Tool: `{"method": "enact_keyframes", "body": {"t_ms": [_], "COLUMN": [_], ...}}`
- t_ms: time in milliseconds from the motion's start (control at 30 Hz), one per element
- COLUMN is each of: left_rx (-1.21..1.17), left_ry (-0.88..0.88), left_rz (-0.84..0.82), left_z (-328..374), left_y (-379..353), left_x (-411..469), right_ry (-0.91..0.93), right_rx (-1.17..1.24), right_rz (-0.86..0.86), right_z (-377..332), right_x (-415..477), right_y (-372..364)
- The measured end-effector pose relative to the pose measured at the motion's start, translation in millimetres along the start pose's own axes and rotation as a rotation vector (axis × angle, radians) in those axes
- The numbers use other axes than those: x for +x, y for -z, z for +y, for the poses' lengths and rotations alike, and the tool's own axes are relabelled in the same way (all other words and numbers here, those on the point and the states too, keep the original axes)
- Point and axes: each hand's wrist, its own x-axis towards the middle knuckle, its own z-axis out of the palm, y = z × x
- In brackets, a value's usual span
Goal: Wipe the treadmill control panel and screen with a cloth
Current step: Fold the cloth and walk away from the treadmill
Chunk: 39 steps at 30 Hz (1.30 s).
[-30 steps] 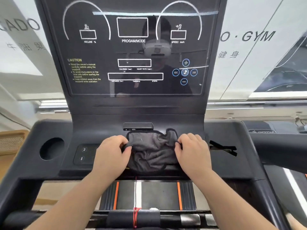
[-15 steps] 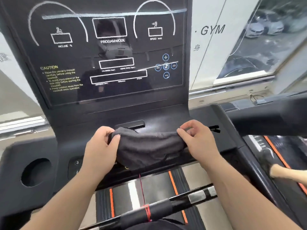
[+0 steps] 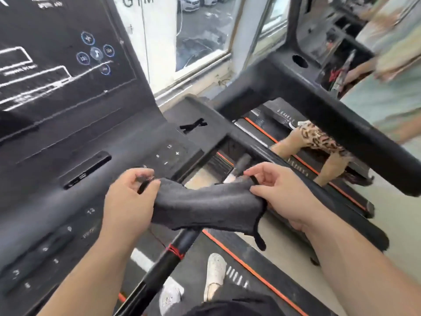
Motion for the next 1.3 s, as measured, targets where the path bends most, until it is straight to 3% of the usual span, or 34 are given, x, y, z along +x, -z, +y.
{"method": "enact_keyframes", "body": {"t_ms": [200, 300, 467, 633, 867, 1000, 1167, 1300], "left_rx": [0.414, 0.537, 0.673, 0.707, 0.732, 0.773, 0.848, 0.904], "left_ry": [-0.145, -0.212, -0.326, -0.406, -0.412, -0.433, -0.712, -0.872], "left_rz": [-0.498, -0.637, -0.735, -0.722, -0.859, -0.942, -1.002, -1.203], "left_z": [18, 15, 8, 9, 24, 33, 39, 34], "left_y": [-54, -88, -153, -226, -329, -385, -449, -507], "left_x": [-23, -39, -72, -125, -216, -263, -311, -345], "right_ry": [-0.182, -0.242, -0.337, -0.448, -0.494, -0.538, -0.705, -0.863], "right_rx": [0.032, 0.043, 0.116, 0.292, 0.421, 0.464, 0.29, 0.162], "right_rz": [0.262, 0.355, 0.462, 0.55, 0.69, 0.677, 0.672, 0.733], "right_z": [77, 116, 179, 245, 322, 351, 380, 407], "right_x": [-57, -85, -129, -186, -281, -330, -388, -425], "right_y": [38, 53, 82, 126, 192, 223, 242, 242]}}
